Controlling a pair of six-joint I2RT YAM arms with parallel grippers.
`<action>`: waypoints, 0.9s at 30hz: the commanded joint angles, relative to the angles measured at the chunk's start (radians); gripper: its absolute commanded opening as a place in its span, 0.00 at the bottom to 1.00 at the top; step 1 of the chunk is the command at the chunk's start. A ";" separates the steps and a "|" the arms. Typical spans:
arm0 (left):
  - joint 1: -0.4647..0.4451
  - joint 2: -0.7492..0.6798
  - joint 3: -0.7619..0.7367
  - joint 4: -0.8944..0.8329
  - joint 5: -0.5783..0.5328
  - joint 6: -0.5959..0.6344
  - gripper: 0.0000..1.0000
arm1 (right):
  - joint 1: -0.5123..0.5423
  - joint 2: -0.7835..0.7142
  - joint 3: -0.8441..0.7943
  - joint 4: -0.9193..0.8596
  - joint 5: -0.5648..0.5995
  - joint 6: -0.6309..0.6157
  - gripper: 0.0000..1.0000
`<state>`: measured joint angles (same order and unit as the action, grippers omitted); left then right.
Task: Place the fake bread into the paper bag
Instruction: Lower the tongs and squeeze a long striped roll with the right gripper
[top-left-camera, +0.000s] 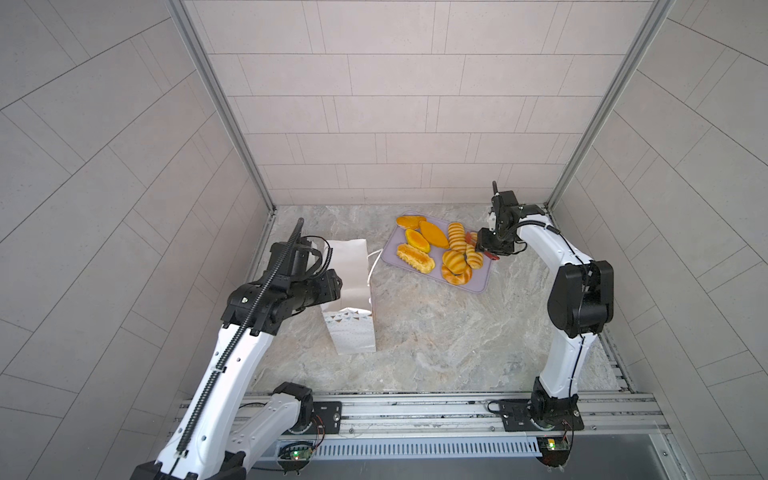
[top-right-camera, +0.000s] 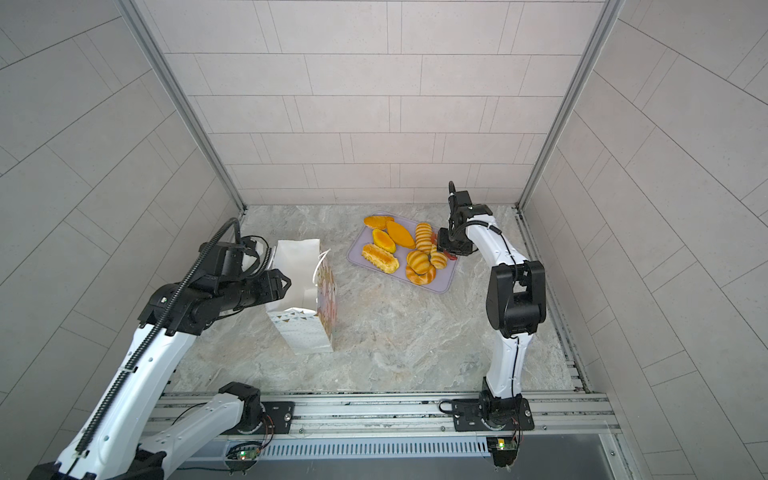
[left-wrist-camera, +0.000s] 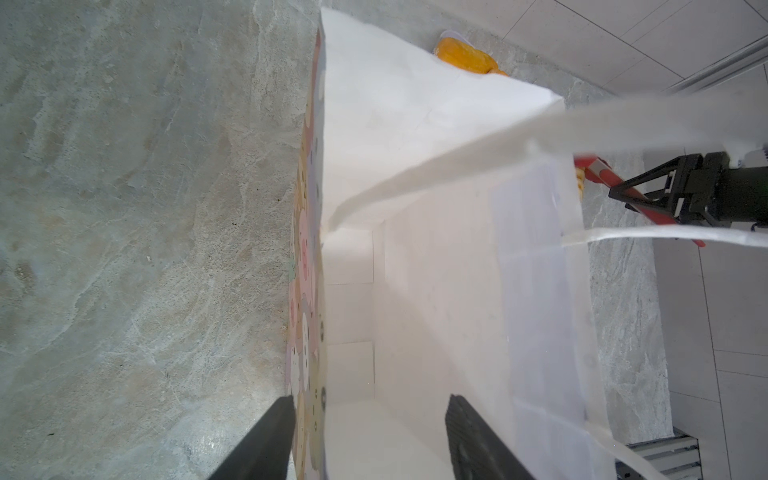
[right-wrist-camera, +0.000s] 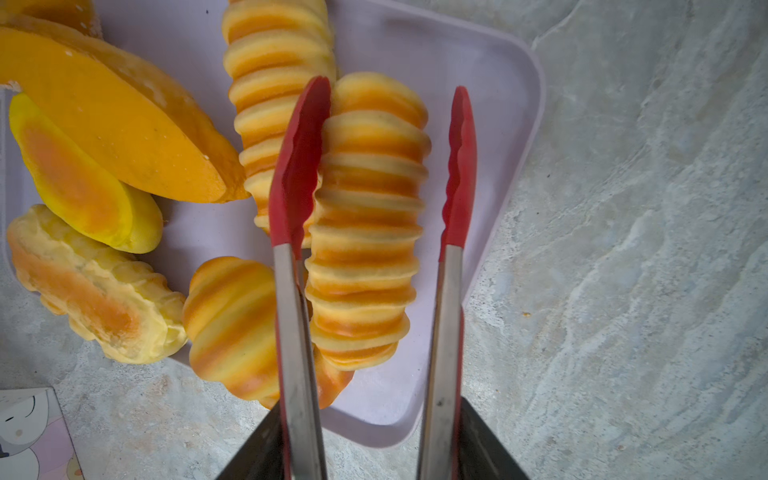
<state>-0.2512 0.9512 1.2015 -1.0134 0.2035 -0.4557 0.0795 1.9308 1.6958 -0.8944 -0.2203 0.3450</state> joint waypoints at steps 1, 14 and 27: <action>-0.003 -0.017 -0.010 0.016 -0.008 -0.005 0.66 | -0.004 -0.005 0.021 -0.011 -0.005 0.009 0.55; -0.004 -0.033 0.009 0.013 -0.024 -0.007 0.65 | -0.004 -0.146 -0.027 -0.002 0.033 0.021 0.42; -0.003 -0.042 0.032 -0.013 -0.050 0.002 0.53 | 0.012 -0.297 -0.065 0.008 0.008 0.025 0.37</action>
<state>-0.2512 0.9234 1.2026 -1.0153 0.1745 -0.4553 0.0822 1.6875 1.6390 -0.8948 -0.2035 0.3637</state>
